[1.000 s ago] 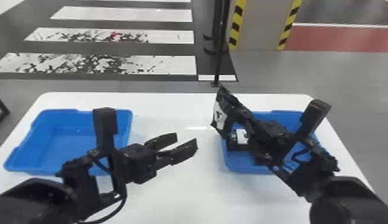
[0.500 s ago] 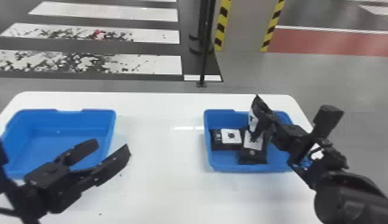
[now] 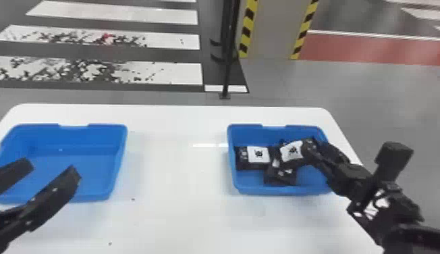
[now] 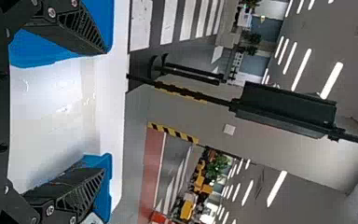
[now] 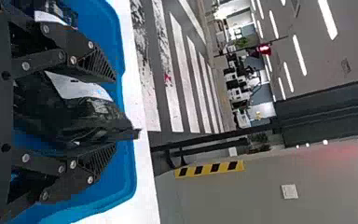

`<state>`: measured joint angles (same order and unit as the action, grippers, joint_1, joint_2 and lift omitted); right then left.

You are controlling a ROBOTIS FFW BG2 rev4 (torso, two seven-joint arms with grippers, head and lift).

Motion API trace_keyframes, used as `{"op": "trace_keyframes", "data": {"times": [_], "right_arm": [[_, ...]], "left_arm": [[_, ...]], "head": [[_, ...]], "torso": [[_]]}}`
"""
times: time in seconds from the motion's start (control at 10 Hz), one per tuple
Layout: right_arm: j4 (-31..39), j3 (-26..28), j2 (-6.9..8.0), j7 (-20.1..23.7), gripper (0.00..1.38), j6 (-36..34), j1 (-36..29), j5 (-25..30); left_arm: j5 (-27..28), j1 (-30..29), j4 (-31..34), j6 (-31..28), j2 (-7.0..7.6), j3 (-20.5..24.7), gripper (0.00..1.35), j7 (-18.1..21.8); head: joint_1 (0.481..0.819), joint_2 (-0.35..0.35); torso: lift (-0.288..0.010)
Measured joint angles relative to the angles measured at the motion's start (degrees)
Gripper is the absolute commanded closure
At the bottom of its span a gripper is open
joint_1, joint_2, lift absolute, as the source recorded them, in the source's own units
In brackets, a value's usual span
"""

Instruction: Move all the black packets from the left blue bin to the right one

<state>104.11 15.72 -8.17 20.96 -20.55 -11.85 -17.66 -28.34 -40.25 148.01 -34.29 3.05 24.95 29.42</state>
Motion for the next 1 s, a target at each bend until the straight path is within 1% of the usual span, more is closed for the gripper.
{"op": "trace_keyframes", "data": {"times": [0.2, 0.3, 0.4, 0.5, 0.6, 0.7, 0.8, 0.9, 1.0], "right_arm": [[7.6, 0.1, 0.44, 0.0, 0.11, -2.1, -5.8, 1.7], [12.5, 0.5, 1.18, 0.0, 0.11, -2.4, -8.9, 3.9], [19.3, 1.1, 1.93, 0.1, 0.11, -2.5, -13.0, 6.4], [25.9, 0.9, 2.29, 0.4, 0.11, -2.1, -17.7, 8.1], [30.8, 0.2, 2.73, 0.5, 0.11, -0.2, -22.6, 8.7], [34.8, -0.1, 3.99, 0.5, 0.11, 2.1, -27.5, 8.9], [38.1, -0.2, 5.77, 0.4, 0.11, 4.3, -32.1, 9.4], [40.4, -0.2, 7.44, 0.3, 0.11, 6.6, -36.1, 9.9], [41.3, -0.5, 8.0, 0.4, 0.11, 9.0, -39.0, 11.0]], "left_arm": [[-1.4, -2.8, 0.8, 1.6, -0.2, 1.1, 0.15, 0.0], [-1.6, -3.3, 1.3, 1.9, -0.23, 1.3, 0.15, 0.3], [-1.6, -3.6, 1.8, 3.6, -0.26, 1.8, 0.15, 0.8], [-1.6, -4.3, 2.3, 6.1, -0.35, 2.3, 0.15, 1.0], [-1.1, -5.8, 2.7, 9.3, -0.61, 2.5, 0.15, 0.8], [0.6, -7.7, 2.8, 13.5, -1.37, 2.8, 0.15, 0.2], [4.0, -9.7, 2.8, 17.4, -2.54, 4.0, 0.15, -0.3], [8.3, -10.9, 2.1, 19.9, -2.86, 5.9, 0.15, -0.4], [11.0, -11.0, -0.8, 23.1, -2.95, 7.0, 0.15, -0.4]], "head": [[0.695, -0.087], [0.695, -0.086], [0.695, -0.086], [0.695, -0.069], [0.695, -0.037], [0.695, -0.001], [0.695, 0.018], [0.695, 0.068], [0.695, 0.112]], "torso": [[-0.14], [-0.14], [-0.14], [-0.14], [-0.14], [-0.14], [-0.14], [-0.14], [-0.14]]}}
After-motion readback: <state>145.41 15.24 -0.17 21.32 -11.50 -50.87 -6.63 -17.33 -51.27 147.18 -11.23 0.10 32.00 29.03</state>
